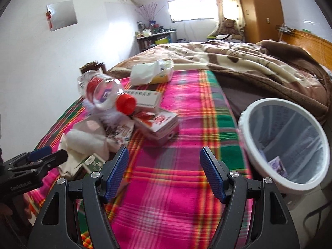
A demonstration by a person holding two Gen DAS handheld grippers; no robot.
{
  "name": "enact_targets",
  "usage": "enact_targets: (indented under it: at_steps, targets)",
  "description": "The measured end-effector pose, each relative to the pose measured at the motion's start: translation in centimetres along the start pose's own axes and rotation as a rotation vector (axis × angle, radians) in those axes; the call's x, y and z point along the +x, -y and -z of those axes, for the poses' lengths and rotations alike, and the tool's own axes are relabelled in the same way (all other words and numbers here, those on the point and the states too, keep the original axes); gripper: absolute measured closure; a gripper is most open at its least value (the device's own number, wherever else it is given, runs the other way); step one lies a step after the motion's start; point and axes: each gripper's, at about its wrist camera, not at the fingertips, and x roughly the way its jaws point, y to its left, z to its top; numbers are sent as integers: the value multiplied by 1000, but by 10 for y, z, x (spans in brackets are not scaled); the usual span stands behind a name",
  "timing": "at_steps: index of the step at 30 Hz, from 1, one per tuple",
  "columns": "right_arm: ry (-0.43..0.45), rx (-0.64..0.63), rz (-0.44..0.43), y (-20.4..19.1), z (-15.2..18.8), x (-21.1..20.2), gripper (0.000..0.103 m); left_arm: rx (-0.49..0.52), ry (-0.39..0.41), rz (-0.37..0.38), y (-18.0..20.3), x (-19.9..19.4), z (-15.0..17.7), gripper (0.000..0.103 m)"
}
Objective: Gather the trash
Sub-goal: 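Move both open tools back over the remaining trash on the bed, then grasp the white paper bag with the left tool while the right tool grasps the green medicine box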
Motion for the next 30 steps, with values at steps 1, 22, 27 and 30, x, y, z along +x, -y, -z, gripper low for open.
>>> enact_targets:
  at_steps: [1, 22, 27, 30]
  targets:
    - [-7, -8, -2, -4, 1, 2, 31, -12, -16, 6, -4, 4, 1, 21]
    - [-148, -172, -145, -54, 15, 23, 31, -23, -121, 4, -41, 26, 10, 21]
    - [-174, -218, -175, -65, 19, 27, 31, -39, -129, -1, -49, 26, 9, 21]
    - [-178, -242, -166, -70, 21, 27, 31, -40, -129, 5, -48, 25, 10, 21]
